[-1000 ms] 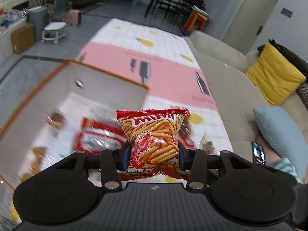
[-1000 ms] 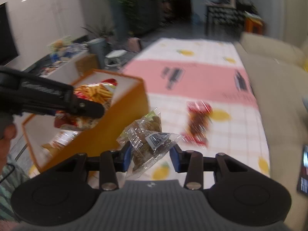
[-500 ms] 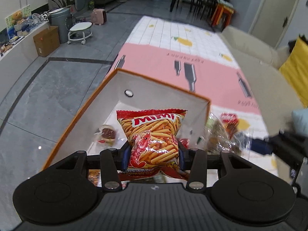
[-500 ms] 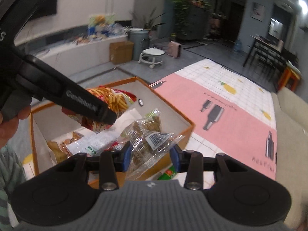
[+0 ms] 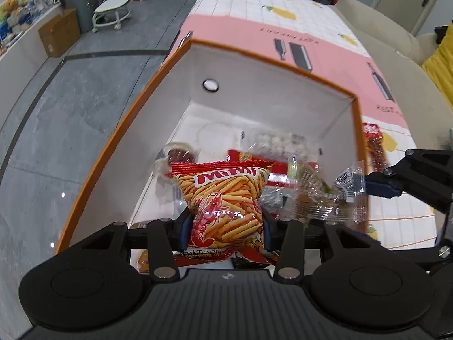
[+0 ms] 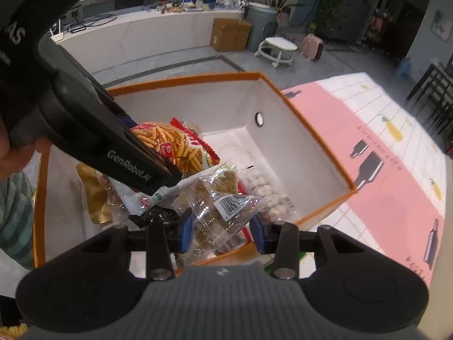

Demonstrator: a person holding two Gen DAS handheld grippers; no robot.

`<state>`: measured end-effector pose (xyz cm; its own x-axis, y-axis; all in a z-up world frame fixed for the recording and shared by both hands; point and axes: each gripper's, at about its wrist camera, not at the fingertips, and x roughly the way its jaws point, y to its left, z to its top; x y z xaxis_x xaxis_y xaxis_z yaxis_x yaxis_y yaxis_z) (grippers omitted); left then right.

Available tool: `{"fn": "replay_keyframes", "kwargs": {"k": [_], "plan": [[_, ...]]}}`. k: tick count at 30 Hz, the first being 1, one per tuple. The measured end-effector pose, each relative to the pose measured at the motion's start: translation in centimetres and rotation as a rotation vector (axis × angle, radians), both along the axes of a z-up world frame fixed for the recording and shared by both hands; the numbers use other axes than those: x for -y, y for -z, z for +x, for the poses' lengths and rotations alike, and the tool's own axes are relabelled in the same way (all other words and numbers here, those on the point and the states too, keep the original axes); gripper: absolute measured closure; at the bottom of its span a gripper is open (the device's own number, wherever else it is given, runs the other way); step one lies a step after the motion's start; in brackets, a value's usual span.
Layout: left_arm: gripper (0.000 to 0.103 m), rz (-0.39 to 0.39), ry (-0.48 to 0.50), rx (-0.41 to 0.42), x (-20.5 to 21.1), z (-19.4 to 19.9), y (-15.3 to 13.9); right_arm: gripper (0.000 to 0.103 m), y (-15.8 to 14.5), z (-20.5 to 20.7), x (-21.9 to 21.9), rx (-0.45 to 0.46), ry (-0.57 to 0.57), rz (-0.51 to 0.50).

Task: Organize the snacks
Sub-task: 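Lower both bags into the box and open both grippers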

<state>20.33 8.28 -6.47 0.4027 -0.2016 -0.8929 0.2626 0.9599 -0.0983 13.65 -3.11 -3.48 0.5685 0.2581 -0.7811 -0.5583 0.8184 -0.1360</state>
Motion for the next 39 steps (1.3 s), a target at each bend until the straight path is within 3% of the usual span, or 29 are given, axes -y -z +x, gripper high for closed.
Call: {"fn": "replay_keyframes", "kwargs": {"k": [12, 20, 28, 34, 39], "plan": [[0.05, 0.162, 0.017, -0.018, 0.7, 0.0, 2.7, 0.063, 1.9, 0.4, -2.7, -0.024, -0.031, -0.096], [0.046, 0.2, 0.025, -0.009, 1.1, -0.2, 3.1, 0.063, 2.6, 0.2, -3.5, -0.014, -0.065, -0.16], [0.03, 0.185, 0.01, 0.002, 1.2, -0.2, 2.8, 0.062, 2.8, -0.1, -3.7, -0.003, -0.076, -0.173], [0.02, 0.132, -0.039, 0.017, 0.4, -0.3, 1.9, 0.043, 2.1, -0.4, -3.5, 0.023, -0.067, -0.175], [0.02, 0.106, -0.065, 0.063, 0.3, -0.7, 0.4, 0.04, 0.8, -0.4, -2.8, 0.044, -0.04, -0.143]]}}
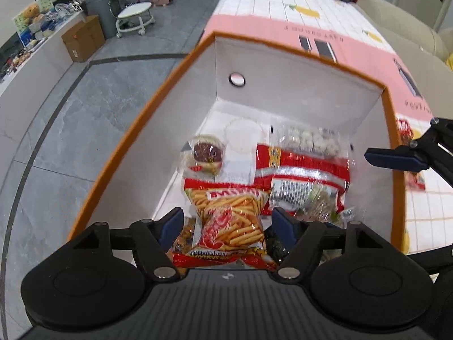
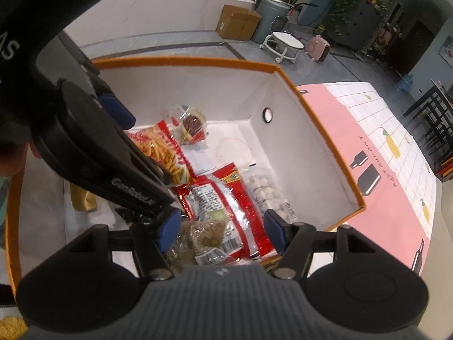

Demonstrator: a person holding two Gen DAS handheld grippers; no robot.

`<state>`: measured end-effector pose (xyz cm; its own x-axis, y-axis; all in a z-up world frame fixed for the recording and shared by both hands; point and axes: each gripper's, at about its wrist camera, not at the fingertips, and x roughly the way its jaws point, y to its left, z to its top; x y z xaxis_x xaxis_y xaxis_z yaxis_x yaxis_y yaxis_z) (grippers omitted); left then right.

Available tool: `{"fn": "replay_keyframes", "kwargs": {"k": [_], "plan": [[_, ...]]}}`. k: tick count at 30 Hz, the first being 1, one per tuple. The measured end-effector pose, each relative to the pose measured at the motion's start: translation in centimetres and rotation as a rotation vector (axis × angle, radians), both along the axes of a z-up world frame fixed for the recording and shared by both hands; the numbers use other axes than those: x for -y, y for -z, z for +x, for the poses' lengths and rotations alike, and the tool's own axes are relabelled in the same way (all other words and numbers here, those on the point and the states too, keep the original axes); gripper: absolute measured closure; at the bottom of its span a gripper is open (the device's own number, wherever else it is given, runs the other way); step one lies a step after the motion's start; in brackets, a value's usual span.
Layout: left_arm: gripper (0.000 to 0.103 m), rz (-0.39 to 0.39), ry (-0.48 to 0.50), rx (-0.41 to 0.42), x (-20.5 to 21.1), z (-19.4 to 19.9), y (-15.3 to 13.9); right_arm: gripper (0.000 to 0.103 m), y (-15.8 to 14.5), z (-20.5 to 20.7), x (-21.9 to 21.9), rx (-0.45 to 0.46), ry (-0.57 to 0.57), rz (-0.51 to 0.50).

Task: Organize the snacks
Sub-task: 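Lower both bags into the box and open both grippers, then withdraw both open grippers from the box toward the remaining snacks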

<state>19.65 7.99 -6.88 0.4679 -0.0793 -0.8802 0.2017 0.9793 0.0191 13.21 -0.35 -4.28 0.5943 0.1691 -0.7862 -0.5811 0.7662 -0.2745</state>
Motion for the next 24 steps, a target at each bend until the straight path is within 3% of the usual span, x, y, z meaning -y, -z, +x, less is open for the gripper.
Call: {"fn": "replay_keyframes", "kwargs": {"k": [11, 24], "plan": [[0.02, -0.052, 0.001, 0.16, 1.3, -1.7, -4.8, 0.04, -3.7, -1.7, 3.7, 0.079, 0.112, 0.138], [0.02, -0.143, 0.174, 0.299, 7.4, -6.1, -8.2, 0.04, -6.8, -6.8, 11.7, 0.181, 0.343, 0.293]]}}
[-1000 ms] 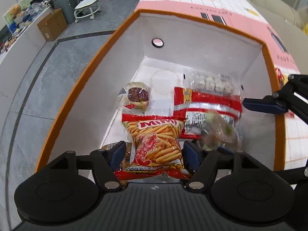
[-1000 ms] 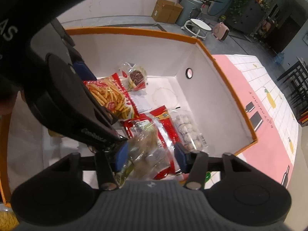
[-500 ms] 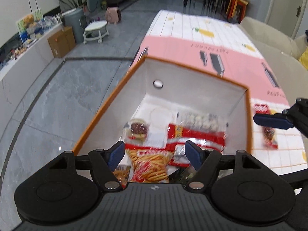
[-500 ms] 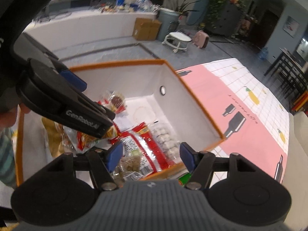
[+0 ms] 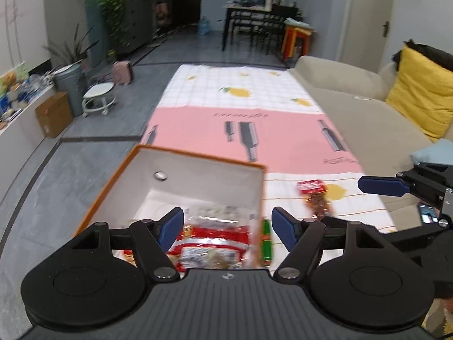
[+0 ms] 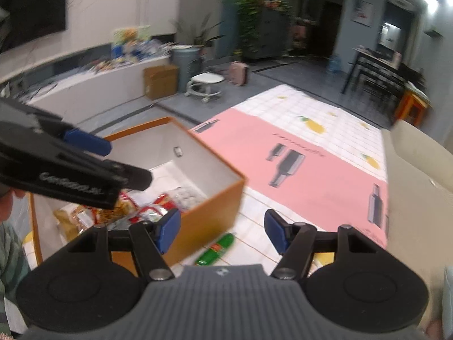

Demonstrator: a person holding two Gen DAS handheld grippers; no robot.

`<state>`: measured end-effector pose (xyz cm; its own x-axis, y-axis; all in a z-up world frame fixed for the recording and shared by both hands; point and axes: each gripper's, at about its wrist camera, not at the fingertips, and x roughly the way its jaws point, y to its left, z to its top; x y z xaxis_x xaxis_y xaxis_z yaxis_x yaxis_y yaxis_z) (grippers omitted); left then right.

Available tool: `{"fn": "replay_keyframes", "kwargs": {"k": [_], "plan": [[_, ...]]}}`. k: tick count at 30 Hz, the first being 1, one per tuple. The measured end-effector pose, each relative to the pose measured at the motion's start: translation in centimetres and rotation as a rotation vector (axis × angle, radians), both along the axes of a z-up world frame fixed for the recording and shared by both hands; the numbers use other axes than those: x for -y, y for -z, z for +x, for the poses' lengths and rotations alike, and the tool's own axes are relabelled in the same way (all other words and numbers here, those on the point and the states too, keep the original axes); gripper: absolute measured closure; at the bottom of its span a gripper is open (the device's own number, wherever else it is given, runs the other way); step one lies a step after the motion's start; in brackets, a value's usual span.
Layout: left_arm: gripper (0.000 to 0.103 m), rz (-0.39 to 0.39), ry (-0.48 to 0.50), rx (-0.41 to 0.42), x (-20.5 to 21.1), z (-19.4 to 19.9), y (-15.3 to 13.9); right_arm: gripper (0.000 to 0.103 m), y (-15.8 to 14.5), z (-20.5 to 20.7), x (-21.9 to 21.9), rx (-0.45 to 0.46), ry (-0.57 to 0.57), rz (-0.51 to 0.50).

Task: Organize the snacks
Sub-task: 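Withdraw both open grippers from the box toward the remaining snacks, then grasp the green sausage with left gripper while right gripper grasps the red-labelled meat pack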

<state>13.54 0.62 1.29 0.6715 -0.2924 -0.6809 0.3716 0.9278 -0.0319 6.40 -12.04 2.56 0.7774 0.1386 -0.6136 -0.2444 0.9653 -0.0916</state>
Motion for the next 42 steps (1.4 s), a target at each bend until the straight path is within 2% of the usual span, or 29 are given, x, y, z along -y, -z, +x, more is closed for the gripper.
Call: {"fn": "replay_keyframes", "kwargs": {"k": [6, 11, 18, 26, 33, 40, 42], "plan": [[0.02, -0.068, 0.096, -0.024, 2.9, -1.5, 0.0, 0.039, 0.8, -2.9, 4.2, 0.013, 0.154, 0.058], [0.02, -0.041, 0.159, -0.051, 5.5, -2.3, 1.4, 0.039, 3.0, -4.9, 6.7, -0.01, 0.241, 0.088], [0.02, -0.015, 0.141, -0.109, 7.6, -3.2, 4.8, 0.039, 7.1, -5.8, 9.8, -0.068, 0.341, 0.101], [0.022, 0.097, 0.064, -0.091, 9.2, -4.7, 9.0, 0.039, 10.3, -5.0, 10.9, -0.136, 0.389, 0.1], [0.03, 0.184, -0.02, -0.046, 10.1, -4.4, 12.2, 0.039, 12.0, -3.8, 11.3, -0.203, 0.409, 0.118], [0.032, 0.292, -0.068, 0.078, 11.8, -2.9, 13.7, 0.039, 12.8, -2.9, 11.0, -0.199, 0.388, 0.108], [0.035, 0.317, -0.062, 0.083, 12.2, -2.3, 14.4, 0.039, 12.9, -2.5, 10.9, -0.178, 0.378, 0.106]]}}
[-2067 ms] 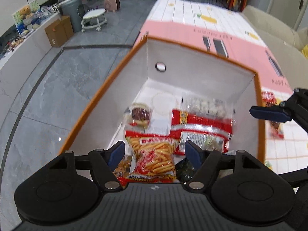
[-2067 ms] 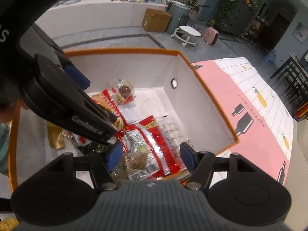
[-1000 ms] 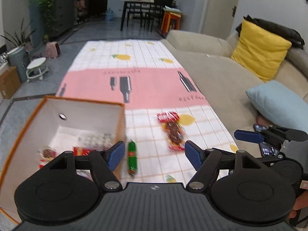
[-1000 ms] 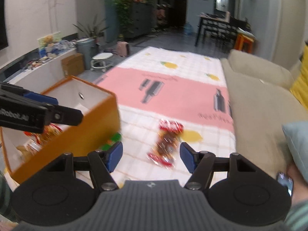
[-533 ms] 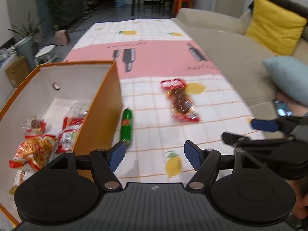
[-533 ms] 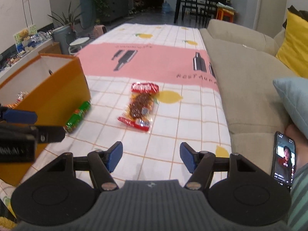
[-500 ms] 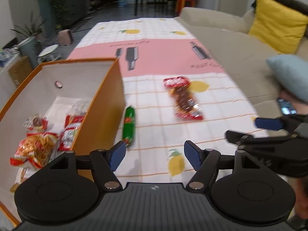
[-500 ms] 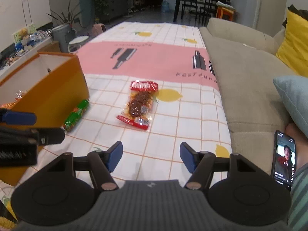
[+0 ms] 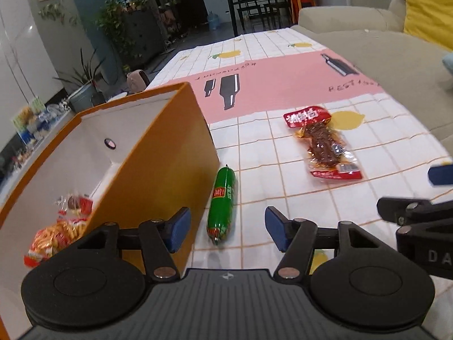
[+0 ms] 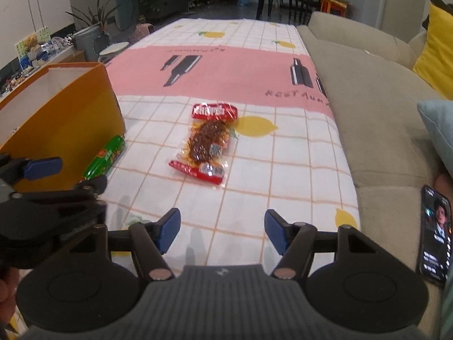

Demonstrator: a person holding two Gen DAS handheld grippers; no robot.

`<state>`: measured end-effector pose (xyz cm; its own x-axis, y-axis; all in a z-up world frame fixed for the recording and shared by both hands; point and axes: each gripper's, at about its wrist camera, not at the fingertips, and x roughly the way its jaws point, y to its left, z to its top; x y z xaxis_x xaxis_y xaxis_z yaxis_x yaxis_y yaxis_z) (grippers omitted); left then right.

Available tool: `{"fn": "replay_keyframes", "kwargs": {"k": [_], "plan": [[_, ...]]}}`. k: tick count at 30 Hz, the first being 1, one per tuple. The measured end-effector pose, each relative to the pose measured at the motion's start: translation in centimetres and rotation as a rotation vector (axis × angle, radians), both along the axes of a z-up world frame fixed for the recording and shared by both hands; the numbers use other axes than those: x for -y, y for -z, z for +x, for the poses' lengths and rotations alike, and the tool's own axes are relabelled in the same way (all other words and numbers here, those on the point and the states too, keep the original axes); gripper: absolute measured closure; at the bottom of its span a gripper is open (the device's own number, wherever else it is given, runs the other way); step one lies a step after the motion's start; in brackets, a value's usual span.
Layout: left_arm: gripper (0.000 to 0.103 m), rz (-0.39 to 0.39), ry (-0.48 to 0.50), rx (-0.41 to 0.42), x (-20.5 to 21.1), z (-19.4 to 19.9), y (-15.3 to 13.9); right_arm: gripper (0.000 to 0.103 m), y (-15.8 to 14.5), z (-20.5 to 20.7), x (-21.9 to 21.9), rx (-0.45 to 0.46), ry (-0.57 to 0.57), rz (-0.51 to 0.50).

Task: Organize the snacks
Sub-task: 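Grasp the green sausage with left gripper while right gripper grasps the red-labelled meat pack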

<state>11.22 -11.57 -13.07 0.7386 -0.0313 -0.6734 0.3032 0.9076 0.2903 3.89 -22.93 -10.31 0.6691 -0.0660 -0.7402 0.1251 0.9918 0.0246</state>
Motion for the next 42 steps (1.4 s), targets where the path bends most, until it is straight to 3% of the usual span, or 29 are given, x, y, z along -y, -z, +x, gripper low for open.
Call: {"fn": "replay_keyframes", "kwargs": {"k": [6, 13, 17, 21, 24, 32, 40, 42], "plan": [[0.038, 0.008, 0.003, -0.041, 0.5, 1.2, 1.5, 0.04, 1.0, 1.2, -0.6, 0.036, -0.033, -0.086], [0.04, 0.012, 0.026, -0.032, 0.6, 1.3, 2.4, 0.049, 2.1, 2.5, -1.2, 0.053, -0.086, -0.094], [0.044, -0.043, 0.027, -0.055, 0.2, 1.8, 2.3, 0.049, 2.9, 3.3, -1.1, 0.054, -0.086, -0.098], [0.07, -0.132, -0.006, -0.112, -1.1, 2.9, 2.1, 0.049, 3.3, 3.4, -1.1, 0.055, -0.102, -0.109], [0.078, -0.21, -0.017, -0.162, -2.1, 3.5, 1.9, 0.049, 3.5, 3.3, -1.4, 0.06, -0.132, -0.13], [0.078, -0.263, -0.033, -0.219, -2.7, 3.6, 1.6, 0.049, 4.2, 3.4, -3.2, 0.104, -0.235, -0.233], [0.078, -0.284, -0.058, -0.256, -2.8, 4.0, 1.4, 0.064, 4.6, 4.5, -4.2, 0.15, -0.298, -0.321], [0.078, -0.283, -0.06, -0.257, -2.8, 3.9, 1.4, 0.076, 4.7, 4.8, -4.7, 0.157, -0.316, -0.348]]}}
